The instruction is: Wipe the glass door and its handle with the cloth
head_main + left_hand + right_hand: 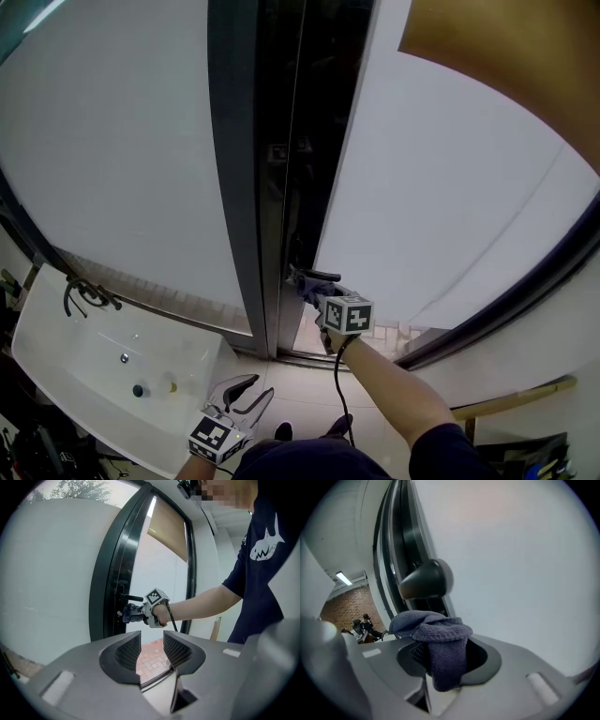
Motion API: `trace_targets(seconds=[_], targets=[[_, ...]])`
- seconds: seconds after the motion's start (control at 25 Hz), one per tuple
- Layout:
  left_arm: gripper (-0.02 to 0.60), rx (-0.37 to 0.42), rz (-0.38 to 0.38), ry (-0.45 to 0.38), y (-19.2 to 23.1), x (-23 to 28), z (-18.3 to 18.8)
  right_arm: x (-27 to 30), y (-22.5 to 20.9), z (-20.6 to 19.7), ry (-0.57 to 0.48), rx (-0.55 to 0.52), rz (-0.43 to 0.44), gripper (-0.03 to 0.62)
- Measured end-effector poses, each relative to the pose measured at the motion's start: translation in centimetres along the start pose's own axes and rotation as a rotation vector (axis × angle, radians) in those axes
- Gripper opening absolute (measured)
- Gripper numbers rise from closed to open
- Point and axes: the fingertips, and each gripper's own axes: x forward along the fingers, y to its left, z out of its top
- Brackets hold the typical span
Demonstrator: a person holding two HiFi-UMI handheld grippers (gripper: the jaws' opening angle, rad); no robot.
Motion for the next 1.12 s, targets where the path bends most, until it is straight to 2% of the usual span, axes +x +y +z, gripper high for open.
trace_targets(seconds=[0.12, 0.2, 0.36, 0.48, 0.64, 1.0, 1.12], targets=[[0.144, 0.006, -0.01, -0.007, -0.3, 0.3, 0.4, 0.7, 2.8, 1.4, -0.019, 0.034, 0.062, 0.141], [0.144, 0.006, -0.014, -0.01, -0.5, 0.4, 0.6, 1.3, 4.0, 2.2, -0.032, 0.09, 0.074, 0.141], [0.144, -0.003, -0.011, -0.008, -0.6, 0.4, 0.6, 2.8, 4.2, 3.1, -0.034, 0.18, 0.007, 0.143], [0.144, -0.012, 0.002, -0.003, 0.0, 0.3, 0.2, 3.3, 4.1, 3.3, -0.017, 0.142, -0.024, 0.146], [0.144, -0.012, -0.004, -0.005, -0.1, 0.5, 0.0, 3.4, 4.2, 3.0, -0.016, 0.039, -0.01, 0.144], [0.144, -0.01, -0.014, -0.02, -0.2, 0.5, 0.3, 2.7, 2.4, 1.9, 0.043, 0.009, -0.076, 0.143], [0.144, -0.008, -0.015, -0.019, -0.1, 0.4, 0.2, 2.4, 0.3, 0.6, 0.093, 0.006, -0.129, 0.143]])
